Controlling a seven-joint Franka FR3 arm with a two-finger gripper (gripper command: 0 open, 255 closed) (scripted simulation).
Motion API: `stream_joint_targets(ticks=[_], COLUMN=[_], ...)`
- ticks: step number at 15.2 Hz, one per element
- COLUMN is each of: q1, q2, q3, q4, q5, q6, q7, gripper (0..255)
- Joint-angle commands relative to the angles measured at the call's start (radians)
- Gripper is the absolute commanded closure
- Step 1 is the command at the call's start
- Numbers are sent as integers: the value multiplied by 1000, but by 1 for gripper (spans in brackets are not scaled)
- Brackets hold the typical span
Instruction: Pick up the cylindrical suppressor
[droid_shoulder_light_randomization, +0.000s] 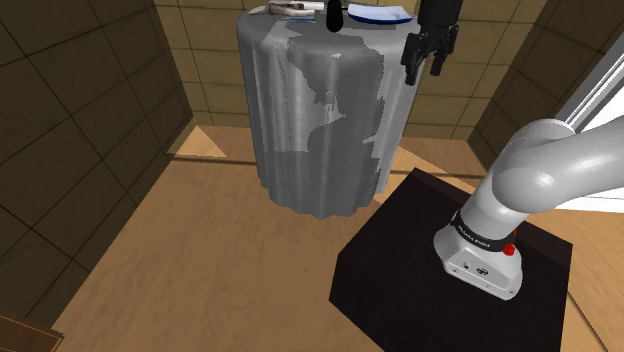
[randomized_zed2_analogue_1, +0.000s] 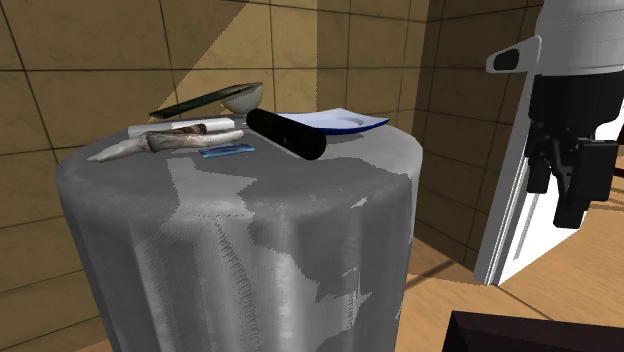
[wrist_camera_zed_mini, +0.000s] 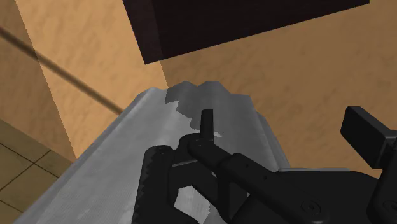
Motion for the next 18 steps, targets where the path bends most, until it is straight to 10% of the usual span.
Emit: stream_joint_targets(ticks=[1, 18], q1=[0, -50], q2=[0, 599], q3=[0, -49], q4=[0, 558], q5=[0, 106], q6=[0, 156], q7=[0, 192], gripper=[0, 0])
